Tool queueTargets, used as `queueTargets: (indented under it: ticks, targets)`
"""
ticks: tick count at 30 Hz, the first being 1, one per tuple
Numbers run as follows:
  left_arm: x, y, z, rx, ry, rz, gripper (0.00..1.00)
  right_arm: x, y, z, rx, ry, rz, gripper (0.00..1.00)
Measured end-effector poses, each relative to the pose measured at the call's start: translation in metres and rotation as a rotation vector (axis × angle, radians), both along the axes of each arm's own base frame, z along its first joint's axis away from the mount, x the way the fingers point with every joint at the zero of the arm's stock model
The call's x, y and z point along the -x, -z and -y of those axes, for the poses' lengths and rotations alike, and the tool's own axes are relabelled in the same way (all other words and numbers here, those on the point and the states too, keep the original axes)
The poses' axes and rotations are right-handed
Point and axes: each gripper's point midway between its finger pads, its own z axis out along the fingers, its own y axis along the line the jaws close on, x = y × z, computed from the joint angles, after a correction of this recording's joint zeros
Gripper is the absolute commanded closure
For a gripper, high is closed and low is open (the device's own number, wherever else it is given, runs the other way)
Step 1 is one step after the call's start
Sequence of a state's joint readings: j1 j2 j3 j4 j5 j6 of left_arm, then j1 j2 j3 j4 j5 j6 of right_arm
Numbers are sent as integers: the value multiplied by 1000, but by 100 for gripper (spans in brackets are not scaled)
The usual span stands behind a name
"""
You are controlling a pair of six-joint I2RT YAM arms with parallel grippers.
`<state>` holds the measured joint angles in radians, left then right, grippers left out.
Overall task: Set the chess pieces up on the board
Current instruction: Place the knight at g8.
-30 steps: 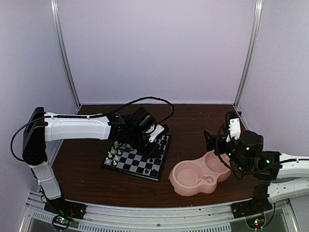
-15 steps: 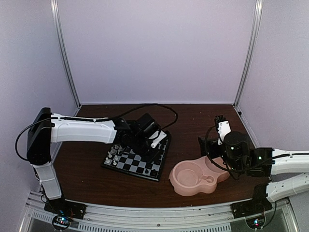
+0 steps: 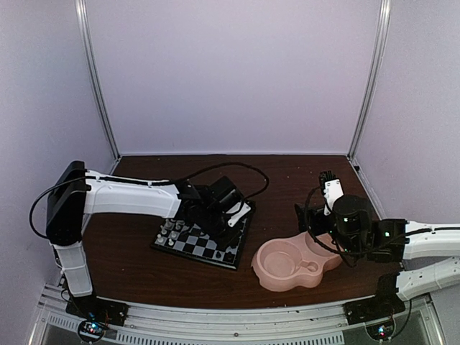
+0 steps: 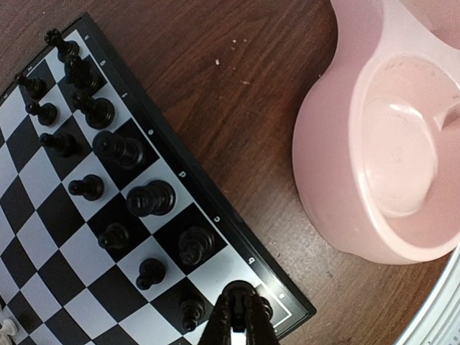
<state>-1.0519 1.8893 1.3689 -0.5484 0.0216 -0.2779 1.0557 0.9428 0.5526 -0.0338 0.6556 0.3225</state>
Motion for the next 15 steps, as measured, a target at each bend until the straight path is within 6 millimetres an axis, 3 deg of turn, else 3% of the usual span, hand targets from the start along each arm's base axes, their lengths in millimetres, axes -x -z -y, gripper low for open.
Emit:
queueTargets:
  ticks: [7, 15]
  targets:
    - [0, 15, -1, -41, -3, 6, 100, 1, -1, -1, -7, -6, 1, 0]
    - [-2, 17, -1, -50, -8, 13, 99, 1, -3, -1, -15, -14, 2, 0]
